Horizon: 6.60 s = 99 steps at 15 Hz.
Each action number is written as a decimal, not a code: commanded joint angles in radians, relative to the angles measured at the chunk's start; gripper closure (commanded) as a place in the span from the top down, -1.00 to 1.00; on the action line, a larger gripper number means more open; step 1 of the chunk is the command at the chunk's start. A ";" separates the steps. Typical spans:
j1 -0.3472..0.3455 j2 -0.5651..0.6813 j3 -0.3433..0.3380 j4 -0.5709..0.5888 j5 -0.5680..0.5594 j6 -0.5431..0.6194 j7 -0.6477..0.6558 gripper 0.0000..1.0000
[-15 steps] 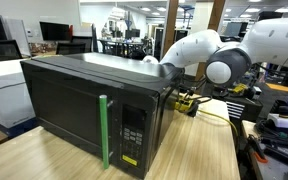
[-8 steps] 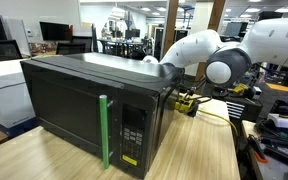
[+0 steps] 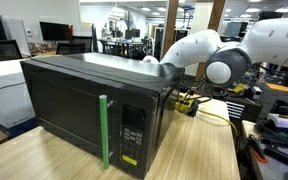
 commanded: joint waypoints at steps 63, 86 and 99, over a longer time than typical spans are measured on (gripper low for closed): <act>-0.105 -0.027 0.091 0.025 0.161 0.157 0.254 -0.86; -0.089 -0.027 0.082 -0.006 0.139 0.221 0.319 -0.86; -0.091 -0.026 0.090 -0.022 0.161 0.240 0.412 0.08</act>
